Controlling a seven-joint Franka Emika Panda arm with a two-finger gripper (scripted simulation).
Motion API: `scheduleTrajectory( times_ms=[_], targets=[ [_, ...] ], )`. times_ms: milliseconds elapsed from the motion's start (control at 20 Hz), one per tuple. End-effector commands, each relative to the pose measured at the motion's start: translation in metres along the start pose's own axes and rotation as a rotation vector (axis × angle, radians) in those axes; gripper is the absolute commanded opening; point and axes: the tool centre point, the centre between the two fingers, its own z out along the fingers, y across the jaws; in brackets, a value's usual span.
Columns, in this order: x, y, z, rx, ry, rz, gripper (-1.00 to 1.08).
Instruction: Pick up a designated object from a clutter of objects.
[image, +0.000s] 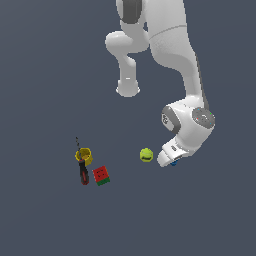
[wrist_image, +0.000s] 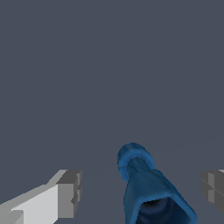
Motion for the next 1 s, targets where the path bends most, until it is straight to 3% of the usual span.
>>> scheduleTrajectory(
  times_ms=[0,600,950],
  targets=[
    [0.001,0.000,0.001,0.000,0.002,0.000,-1.00],
    [0.001,0.001,0.000,0.000,0.002,0.000,-1.00],
    [-0.003,0.021,-0.021,0.000,0.002,0.000,-1.00]
  ],
)
